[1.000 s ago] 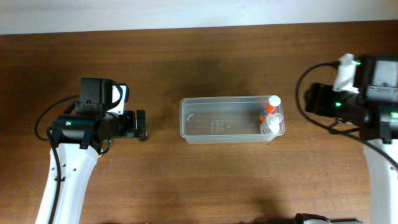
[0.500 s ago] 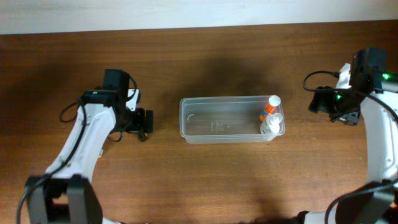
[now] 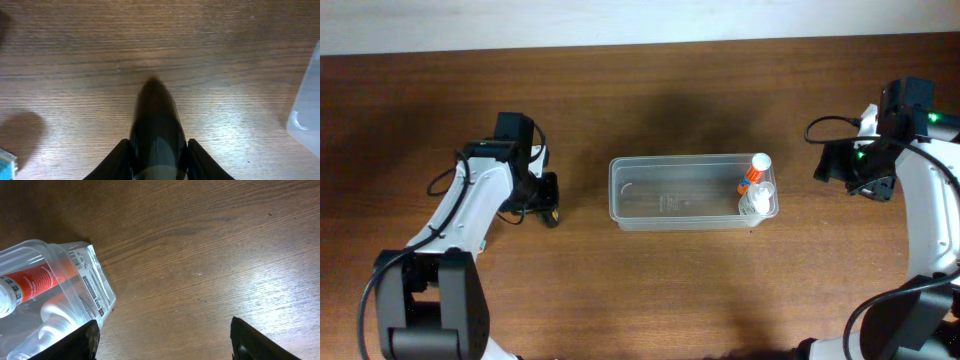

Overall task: Pack container
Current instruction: 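Grasp the dark white-capped bottle with the left gripper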

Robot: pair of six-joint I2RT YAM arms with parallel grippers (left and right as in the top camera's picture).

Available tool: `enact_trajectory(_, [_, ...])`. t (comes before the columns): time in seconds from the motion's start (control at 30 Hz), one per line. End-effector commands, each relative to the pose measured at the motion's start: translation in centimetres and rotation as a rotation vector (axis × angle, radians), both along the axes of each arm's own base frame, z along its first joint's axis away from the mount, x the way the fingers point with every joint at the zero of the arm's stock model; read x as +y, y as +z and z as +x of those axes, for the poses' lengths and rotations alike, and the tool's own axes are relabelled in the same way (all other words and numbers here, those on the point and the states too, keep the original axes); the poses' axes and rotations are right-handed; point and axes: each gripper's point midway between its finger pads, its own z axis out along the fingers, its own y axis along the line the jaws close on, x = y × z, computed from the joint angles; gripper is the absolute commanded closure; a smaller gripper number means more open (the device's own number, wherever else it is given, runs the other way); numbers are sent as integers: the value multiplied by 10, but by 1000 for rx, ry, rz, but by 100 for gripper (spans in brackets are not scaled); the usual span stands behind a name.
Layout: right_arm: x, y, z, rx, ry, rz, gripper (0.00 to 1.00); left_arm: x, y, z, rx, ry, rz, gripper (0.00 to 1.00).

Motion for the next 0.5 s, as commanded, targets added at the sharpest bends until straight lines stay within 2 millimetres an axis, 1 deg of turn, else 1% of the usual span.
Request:
enact_trajectory(0.0, [-1,1,-1,-1,-9,3,24,-9,3,2,2,17,-56,78])
enact_trajectory(0.03, [-1,1,-1,1,-8,3,24,-9,5,2,6,31,-57,82])
enact_trajectory(0.1, [-1,1,-1,1,-9,3,24,-9,12,1,12,43,-58,82])
enact_trajectory(0.17, [-1,1,-1,1,-8,3,24,-9,25,3,6,41,-58,82])
enact_trajectory(0.27, [-1,1,-1,1,-8,3,24,-14,58,8,-31,28,-62,82])
enact_trajectory(0.33, [-1,1,-1,1,-9,3,24,-21,87,14,-83,10,-69,82])
enact_trajectory(0.4, [-1,1,-1,1,-9,3,24,-32,114,18,-143,-11,-80,82])
enact_trajectory(0.43, [-1,1,-1,1,-9,3,24,-42,130,21,-178,-18,-91,82])
enact_trajectory(0.47, [-1,1,-1,0,-9,3,24,-51,140,22,-202,-26,-101,82])
